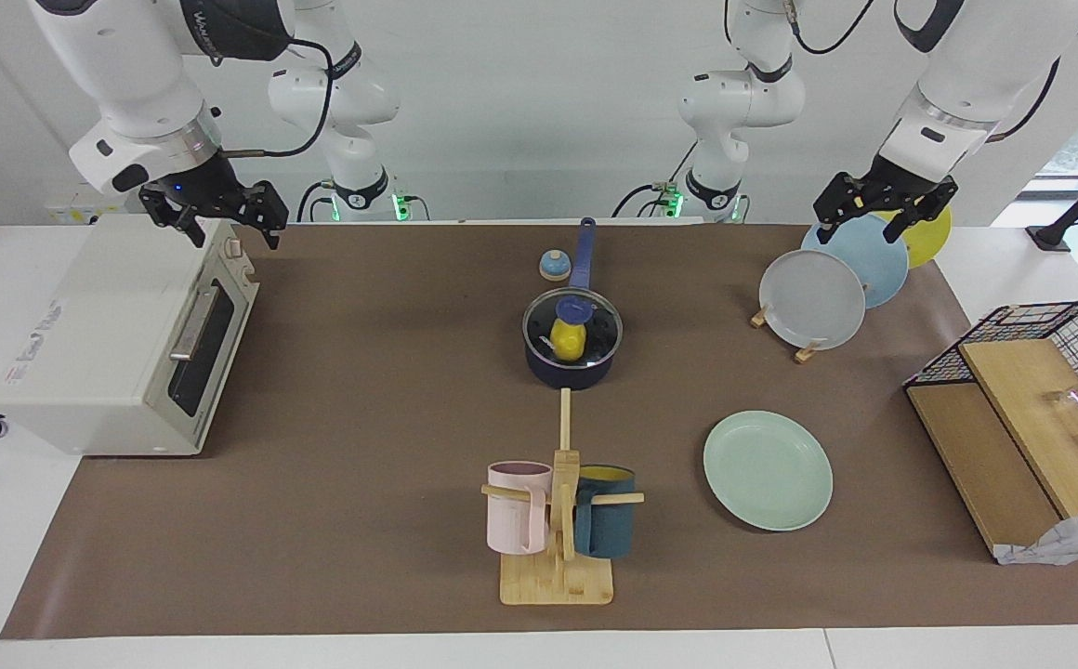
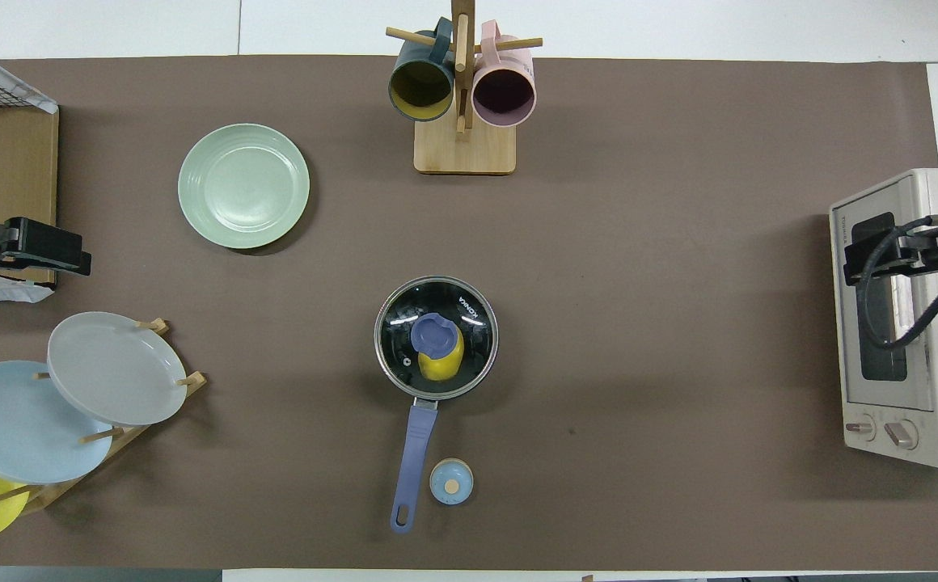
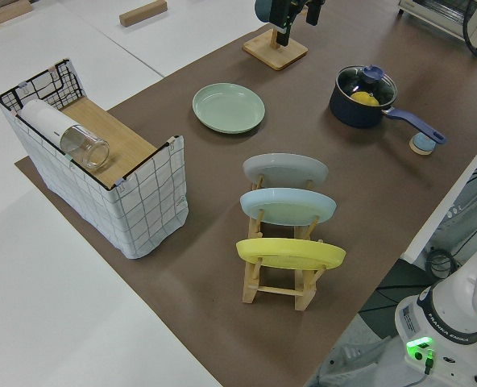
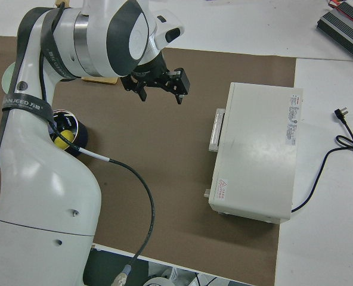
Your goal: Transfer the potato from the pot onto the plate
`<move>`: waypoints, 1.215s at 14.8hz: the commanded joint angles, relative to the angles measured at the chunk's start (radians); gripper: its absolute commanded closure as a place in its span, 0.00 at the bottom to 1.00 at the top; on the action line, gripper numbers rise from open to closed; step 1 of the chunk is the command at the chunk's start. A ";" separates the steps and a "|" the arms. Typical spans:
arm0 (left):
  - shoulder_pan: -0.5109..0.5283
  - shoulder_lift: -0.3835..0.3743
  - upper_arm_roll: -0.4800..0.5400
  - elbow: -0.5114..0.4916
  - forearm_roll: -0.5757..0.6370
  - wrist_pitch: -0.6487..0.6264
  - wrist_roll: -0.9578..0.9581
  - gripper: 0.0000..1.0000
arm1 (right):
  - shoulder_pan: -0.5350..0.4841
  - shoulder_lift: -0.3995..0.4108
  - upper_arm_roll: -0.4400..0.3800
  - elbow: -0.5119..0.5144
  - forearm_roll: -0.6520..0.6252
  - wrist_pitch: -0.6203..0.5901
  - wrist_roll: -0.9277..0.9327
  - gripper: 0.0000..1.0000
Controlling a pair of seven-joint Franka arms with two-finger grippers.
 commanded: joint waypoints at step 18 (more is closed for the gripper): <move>0.001 -0.016 -0.003 -0.012 -0.006 -0.002 -0.010 0.00 | 0.027 -0.038 0.019 -0.086 0.081 0.086 -0.048 0.00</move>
